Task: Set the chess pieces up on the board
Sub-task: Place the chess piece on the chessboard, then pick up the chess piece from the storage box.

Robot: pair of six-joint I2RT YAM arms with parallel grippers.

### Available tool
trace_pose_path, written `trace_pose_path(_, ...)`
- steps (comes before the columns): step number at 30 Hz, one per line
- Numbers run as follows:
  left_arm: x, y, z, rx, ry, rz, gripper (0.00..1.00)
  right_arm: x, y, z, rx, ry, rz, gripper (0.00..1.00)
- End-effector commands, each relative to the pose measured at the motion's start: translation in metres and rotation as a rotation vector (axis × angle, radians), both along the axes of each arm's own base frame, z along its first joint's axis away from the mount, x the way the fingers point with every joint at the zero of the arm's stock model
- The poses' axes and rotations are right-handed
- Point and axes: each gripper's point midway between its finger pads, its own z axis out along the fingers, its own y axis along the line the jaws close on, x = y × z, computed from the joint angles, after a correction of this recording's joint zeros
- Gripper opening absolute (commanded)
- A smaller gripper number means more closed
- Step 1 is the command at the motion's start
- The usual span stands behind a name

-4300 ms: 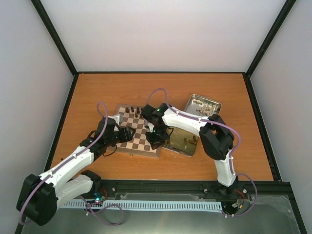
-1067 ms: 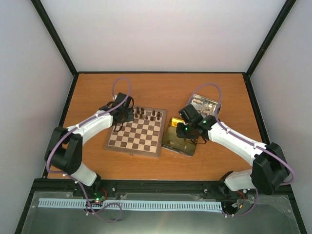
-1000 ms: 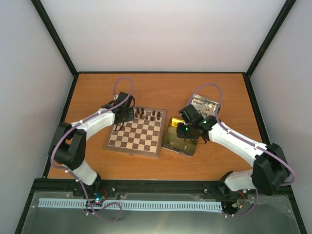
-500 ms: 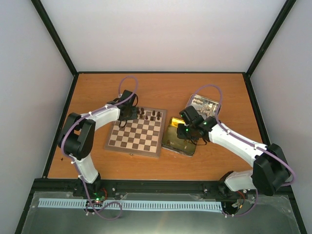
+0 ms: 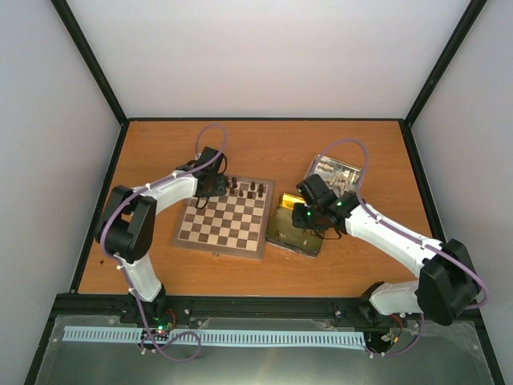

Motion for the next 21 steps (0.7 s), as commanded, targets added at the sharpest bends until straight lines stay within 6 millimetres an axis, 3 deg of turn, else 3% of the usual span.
trace_pose_path(1,-0.001,0.004,0.04,-0.028,-0.061,0.009,0.4,0.007,-0.011,0.007,-0.031,-0.041,-0.034,0.28)
trace_pose_path(6,-0.015,0.015,0.066,-0.021,-0.097,0.031,0.44,0.007,-0.023,-0.008,-0.109,-0.002,-0.041,0.29)
trace_pose_path(13,-0.041,0.012,0.095,-0.122,-0.177,-0.014,0.49,-0.002,-0.046,-0.035,-0.235,0.096,-0.048,0.31)
trace_pose_path(21,-0.061,-0.004,0.12,-0.273,-0.292,-0.108,0.53,0.008,-0.031,-0.058,-0.253,0.151,0.019,0.34)
